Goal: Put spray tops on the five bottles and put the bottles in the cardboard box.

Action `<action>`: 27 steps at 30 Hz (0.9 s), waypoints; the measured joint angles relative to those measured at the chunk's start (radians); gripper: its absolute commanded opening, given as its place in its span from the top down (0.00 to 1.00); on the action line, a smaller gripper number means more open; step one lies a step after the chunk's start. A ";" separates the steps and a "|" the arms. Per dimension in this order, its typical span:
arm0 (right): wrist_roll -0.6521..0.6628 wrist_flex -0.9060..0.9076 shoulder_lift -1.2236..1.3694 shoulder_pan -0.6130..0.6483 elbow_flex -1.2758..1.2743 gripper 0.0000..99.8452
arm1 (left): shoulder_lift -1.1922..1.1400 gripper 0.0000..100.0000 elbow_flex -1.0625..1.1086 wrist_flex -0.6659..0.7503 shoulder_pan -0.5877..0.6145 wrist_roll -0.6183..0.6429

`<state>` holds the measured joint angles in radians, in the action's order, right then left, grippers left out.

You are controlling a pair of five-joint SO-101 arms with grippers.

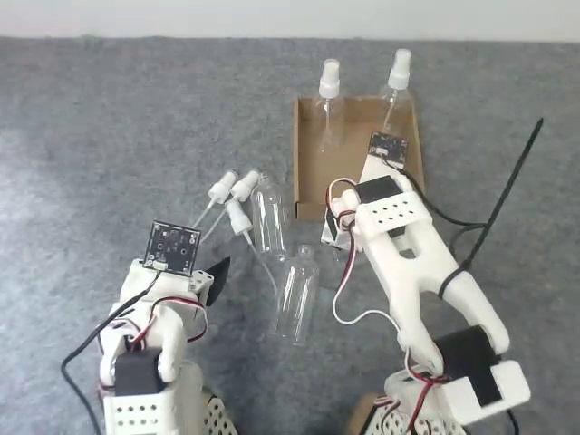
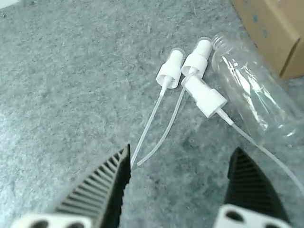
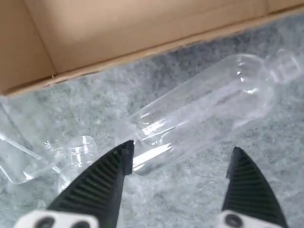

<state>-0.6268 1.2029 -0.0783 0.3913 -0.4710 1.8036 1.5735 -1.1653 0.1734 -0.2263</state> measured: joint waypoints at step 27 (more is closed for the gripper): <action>0.790 -0.103 -0.175 -0.913 -0.238 0.78 | 0.000 0.69 0.014 0.000 0.000 -0.002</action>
<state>0.1634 1.1001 -0.2532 -0.5217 -0.7089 1.8036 1.5873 -1.1653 0.1734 -0.2279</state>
